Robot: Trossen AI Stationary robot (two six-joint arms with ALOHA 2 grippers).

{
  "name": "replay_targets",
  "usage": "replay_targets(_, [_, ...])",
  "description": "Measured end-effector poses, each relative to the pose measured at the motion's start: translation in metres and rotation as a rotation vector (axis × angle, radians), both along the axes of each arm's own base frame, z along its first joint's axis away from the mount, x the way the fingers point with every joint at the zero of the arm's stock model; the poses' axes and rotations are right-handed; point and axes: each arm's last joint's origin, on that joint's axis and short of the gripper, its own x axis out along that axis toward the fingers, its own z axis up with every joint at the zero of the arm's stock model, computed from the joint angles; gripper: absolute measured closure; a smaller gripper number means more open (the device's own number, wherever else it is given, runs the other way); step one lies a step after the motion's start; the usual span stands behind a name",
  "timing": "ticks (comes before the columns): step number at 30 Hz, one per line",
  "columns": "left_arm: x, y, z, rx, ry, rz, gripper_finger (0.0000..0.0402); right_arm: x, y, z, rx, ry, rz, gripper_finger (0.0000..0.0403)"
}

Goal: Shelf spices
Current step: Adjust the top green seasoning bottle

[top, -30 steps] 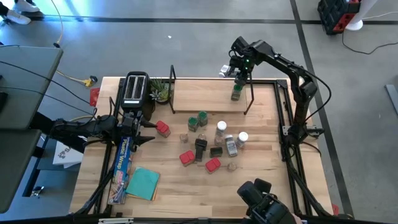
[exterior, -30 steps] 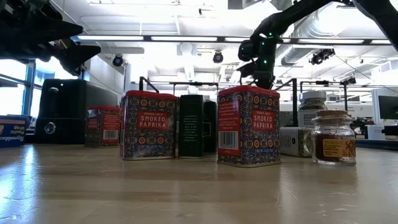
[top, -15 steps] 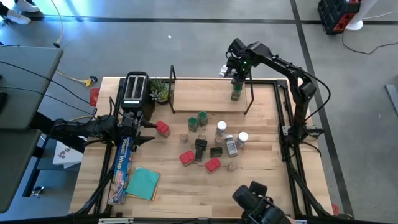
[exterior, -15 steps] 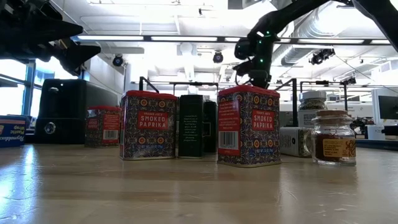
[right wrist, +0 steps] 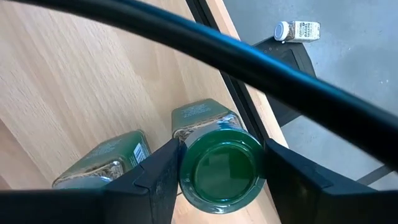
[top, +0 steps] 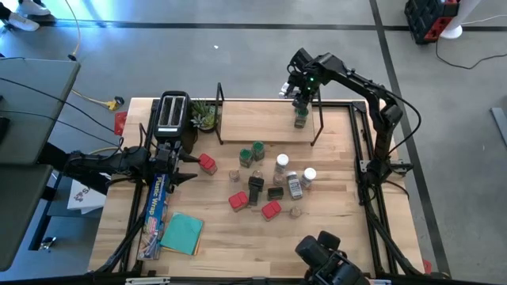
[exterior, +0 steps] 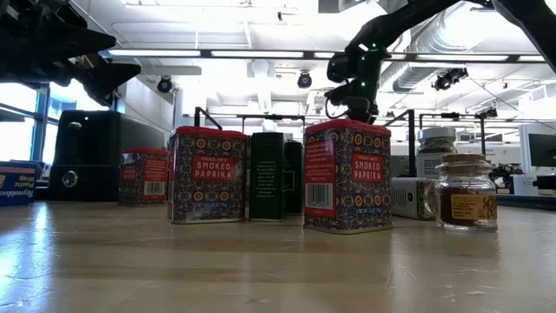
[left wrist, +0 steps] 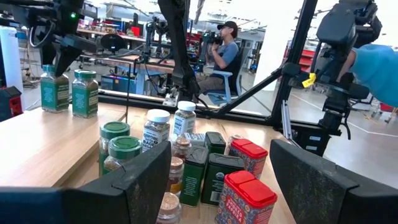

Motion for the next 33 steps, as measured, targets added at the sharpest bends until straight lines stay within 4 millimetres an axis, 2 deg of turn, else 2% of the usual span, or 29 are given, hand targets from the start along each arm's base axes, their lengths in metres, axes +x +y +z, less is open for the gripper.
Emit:
replay_targets(7, [0.0000, 0.0000, 0.0000, 0.000, 0.000, 0.000, 0.0133, 0.0009, -0.0009, 0.0003, -0.011, -0.006, 0.012, 0.0189])
replay_targets(23, [0.0000, 0.0000, -0.0001, 0.000, 0.000, 0.000, 0.0133, 0.0095, 0.0052, 0.0009, -0.037, -0.003, 0.106, 0.0185])
replay_targets(33, [0.0000, 0.0000, -0.0002, 0.000, 0.001, 0.000, 0.0133, 0.0081, 0.0046, 0.0008, -0.058, 0.032, 0.121, 0.0185])
